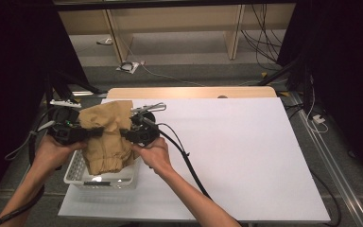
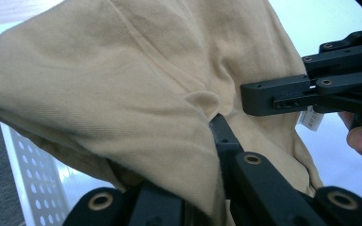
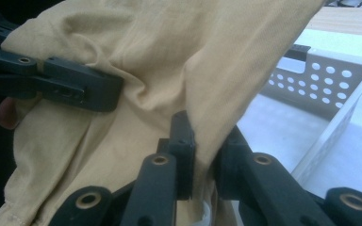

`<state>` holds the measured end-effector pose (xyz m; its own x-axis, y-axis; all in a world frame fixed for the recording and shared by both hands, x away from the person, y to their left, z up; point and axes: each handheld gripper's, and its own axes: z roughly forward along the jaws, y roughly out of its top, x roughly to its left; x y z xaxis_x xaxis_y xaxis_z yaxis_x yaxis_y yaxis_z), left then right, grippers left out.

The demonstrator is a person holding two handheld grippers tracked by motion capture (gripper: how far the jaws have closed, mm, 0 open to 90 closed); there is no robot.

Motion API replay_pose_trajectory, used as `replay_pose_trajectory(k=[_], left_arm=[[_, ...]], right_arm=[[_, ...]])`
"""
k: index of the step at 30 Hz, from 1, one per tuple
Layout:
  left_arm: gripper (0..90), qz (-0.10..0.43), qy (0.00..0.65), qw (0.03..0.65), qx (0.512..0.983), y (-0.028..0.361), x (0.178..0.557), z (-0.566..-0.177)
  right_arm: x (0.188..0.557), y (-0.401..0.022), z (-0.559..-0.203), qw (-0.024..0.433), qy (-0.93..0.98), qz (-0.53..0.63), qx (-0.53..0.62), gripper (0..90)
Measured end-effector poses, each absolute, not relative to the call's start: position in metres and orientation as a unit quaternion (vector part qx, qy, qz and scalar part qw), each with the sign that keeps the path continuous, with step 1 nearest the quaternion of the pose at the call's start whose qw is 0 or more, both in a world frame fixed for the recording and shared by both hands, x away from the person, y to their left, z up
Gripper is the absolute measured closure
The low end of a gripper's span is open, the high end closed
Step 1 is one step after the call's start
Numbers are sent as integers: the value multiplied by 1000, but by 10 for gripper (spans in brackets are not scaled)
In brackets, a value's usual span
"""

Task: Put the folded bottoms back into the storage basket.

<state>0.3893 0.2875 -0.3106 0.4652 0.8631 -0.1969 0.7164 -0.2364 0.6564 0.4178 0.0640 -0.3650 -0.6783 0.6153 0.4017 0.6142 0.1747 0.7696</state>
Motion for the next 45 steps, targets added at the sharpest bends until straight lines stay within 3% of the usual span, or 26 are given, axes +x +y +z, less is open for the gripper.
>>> replay_pose_trajectory(k=[45], left_arm=[[852, 82, 517, 324, 788, 302, 401, -342]], right_arm=[[419, 85, -395, -7, 774, 473, 420, 785]])
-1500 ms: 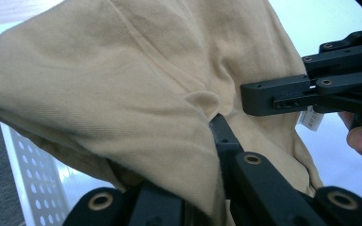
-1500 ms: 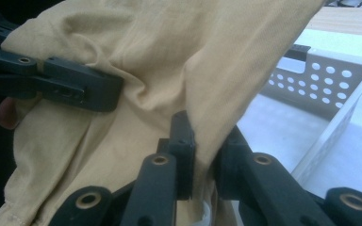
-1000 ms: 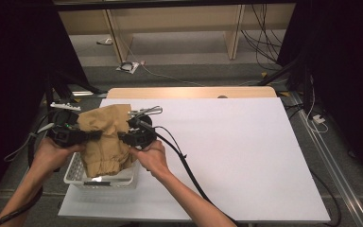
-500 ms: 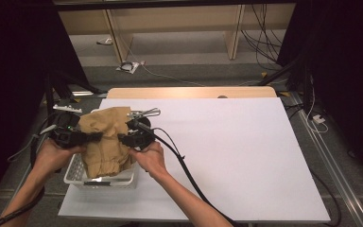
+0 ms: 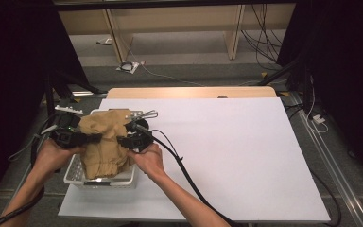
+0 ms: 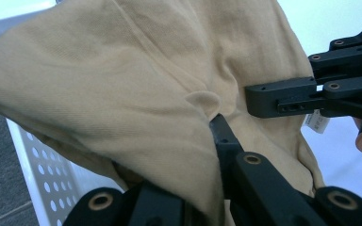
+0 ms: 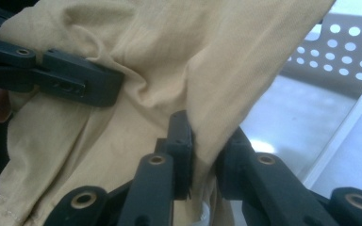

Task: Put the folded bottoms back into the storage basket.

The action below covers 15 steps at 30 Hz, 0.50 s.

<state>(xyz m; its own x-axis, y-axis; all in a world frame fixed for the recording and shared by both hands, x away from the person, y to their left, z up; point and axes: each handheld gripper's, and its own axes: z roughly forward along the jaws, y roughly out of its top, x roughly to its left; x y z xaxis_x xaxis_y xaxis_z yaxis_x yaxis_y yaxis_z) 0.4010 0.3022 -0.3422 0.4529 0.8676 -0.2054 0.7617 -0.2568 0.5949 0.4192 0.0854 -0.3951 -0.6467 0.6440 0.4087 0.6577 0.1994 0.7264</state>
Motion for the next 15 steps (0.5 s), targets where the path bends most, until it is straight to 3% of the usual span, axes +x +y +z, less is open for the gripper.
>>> replay_pose_trajectory(k=[15], left_arm=[[852, 74, 518, 312, 793, 303, 405, -350]], right_arm=[[420, 89, -404, 10, -777, -463, -427, 778]])
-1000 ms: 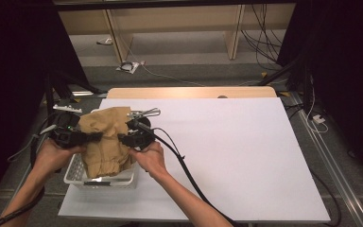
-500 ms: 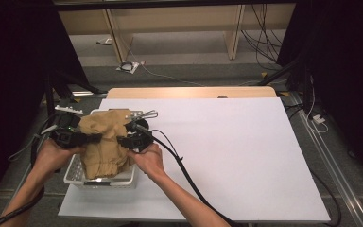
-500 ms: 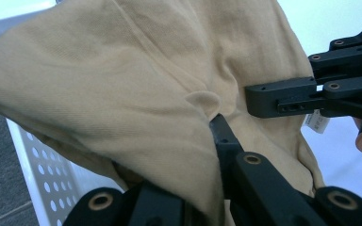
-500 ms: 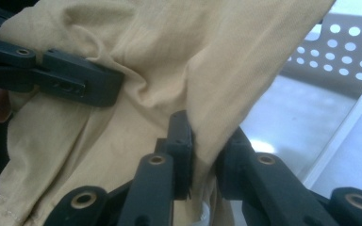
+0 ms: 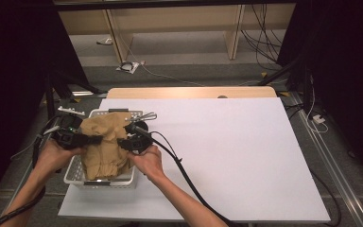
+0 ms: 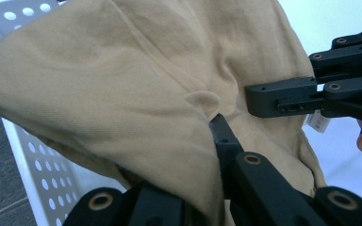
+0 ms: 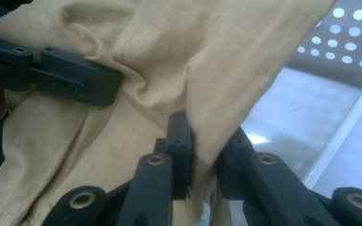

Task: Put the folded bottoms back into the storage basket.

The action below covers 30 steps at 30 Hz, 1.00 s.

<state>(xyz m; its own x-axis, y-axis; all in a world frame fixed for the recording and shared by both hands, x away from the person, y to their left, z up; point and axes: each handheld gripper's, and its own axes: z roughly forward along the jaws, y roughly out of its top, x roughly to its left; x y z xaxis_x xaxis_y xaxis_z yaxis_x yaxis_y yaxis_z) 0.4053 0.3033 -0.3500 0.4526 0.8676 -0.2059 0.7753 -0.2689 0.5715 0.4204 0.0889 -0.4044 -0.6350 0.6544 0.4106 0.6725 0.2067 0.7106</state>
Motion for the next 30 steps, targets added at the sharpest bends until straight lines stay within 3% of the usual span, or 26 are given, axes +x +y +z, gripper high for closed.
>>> replay_pose_trajectory(k=[30], left_arm=[[853, 73, 501, 289, 812, 298, 419, -370]], right_arm=[[429, 88, -419, -5, -786, -434, -439, 696]])
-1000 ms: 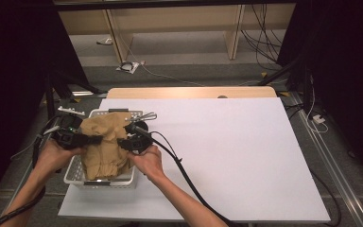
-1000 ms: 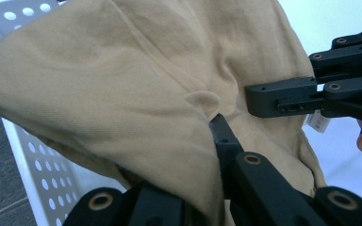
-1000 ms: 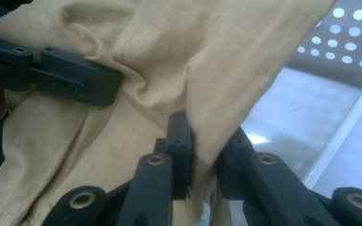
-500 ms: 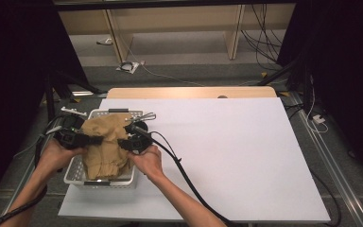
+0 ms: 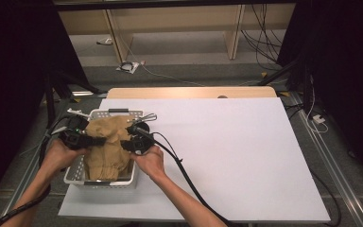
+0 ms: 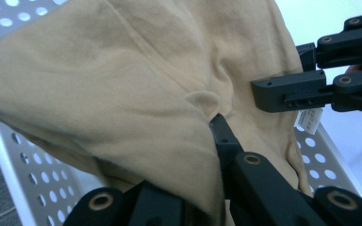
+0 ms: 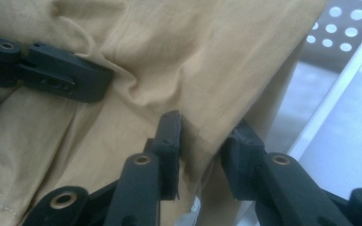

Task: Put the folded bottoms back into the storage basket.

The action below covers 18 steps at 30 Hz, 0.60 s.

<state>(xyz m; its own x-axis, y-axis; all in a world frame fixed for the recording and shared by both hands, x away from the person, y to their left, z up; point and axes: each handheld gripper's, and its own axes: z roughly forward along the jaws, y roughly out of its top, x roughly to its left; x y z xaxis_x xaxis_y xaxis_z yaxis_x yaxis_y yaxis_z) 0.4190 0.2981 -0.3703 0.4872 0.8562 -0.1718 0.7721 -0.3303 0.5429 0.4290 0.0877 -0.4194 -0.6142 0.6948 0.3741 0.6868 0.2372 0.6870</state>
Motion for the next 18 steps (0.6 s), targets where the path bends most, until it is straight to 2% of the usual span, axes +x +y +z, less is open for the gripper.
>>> replay_pose_trajectory(k=[9, 12, 18], left_arm=[[853, 64, 489, 276, 825, 288, 428, -386], [853, 64, 491, 271, 825, 287, 430, -388], [853, 64, 492, 255, 830, 286, 434, -396]], right_arm=[[431, 79, -422, 15, 791, 421, 444, 642], [431, 75, -419, 11, 787, 428, 443, 574], [428, 68, -407, 18, 784, 457, 420, 504]])
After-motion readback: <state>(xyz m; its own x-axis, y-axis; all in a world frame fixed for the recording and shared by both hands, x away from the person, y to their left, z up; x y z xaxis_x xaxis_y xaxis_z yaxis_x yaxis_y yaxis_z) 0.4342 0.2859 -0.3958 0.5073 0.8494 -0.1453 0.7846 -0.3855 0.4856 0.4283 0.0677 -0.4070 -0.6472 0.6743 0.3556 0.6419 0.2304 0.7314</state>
